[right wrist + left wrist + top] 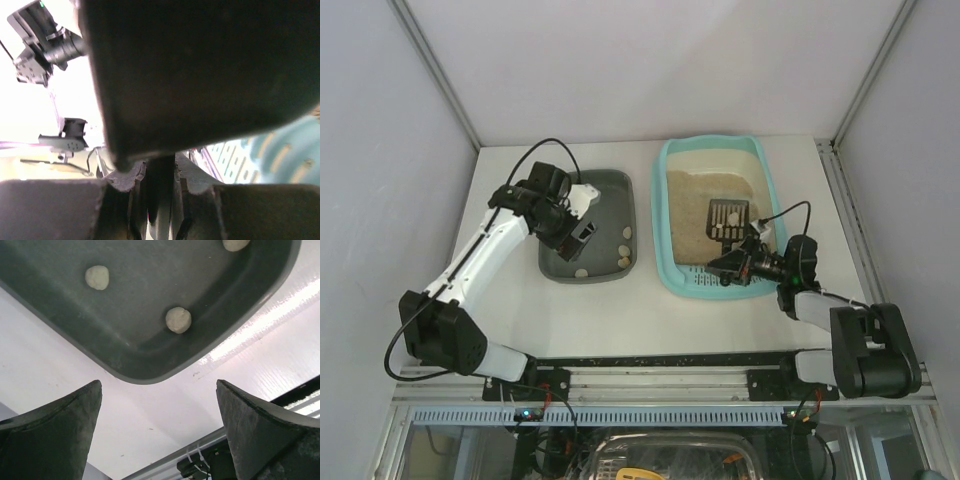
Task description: Clean the litter box
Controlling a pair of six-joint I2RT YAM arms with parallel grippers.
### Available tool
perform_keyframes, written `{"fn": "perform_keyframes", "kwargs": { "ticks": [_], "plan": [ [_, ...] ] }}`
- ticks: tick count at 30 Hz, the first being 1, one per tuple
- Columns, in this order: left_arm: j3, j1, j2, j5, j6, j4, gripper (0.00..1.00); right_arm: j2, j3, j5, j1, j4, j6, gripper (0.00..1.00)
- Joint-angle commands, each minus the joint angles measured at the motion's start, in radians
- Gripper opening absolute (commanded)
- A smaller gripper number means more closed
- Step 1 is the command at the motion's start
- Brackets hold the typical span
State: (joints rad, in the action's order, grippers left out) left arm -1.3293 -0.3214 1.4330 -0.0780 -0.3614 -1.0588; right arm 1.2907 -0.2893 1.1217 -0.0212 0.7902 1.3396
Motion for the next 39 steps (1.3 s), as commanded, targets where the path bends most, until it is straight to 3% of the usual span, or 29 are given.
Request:
{"fn": "perform_keyframes", "kwargs": {
  "ticks": [1,6,11,17,24,30,32,35,39],
  "plan": [
    [-0.031,0.005,-0.040,0.024,-0.045,0.039,1.00,-0.009,-0.015,0.007,-0.080,0.093,0.014,0.00],
    [-0.012,-0.026,-0.065,0.077,-0.041,0.047,1.00,0.009,0.012,0.015,-0.061,0.253,0.122,0.00],
    [0.115,-0.082,-0.147,0.234,-0.103,0.076,1.00,-0.109,0.055,0.019,-0.104,0.096,0.026,0.00],
    [0.156,-0.092,-0.241,0.268,-0.113,0.049,1.00,-0.277,0.041,0.004,-0.140,-0.169,-0.117,0.00],
    [0.182,-0.094,-0.266,0.285,-0.100,0.052,1.00,-0.360,0.034,0.018,-0.166,-0.144,-0.130,0.00],
    [0.190,-0.093,-0.245,0.307,-0.103,0.082,1.00,-0.375,0.060,-0.023,-0.207,0.025,-0.103,0.00],
    [0.204,-0.093,-0.229,0.311,-0.100,0.097,1.00,-0.414,0.032,-0.054,-0.233,-0.082,-0.227,0.00],
    [0.215,-0.092,-0.204,0.309,-0.096,0.121,1.00,-0.469,-0.089,-0.134,-0.276,-0.478,-0.546,0.00],
    [0.175,-0.088,-0.151,0.250,-0.080,0.151,1.00,-0.384,-0.183,-0.127,-0.254,-0.617,-0.651,0.00]
  ]
}}
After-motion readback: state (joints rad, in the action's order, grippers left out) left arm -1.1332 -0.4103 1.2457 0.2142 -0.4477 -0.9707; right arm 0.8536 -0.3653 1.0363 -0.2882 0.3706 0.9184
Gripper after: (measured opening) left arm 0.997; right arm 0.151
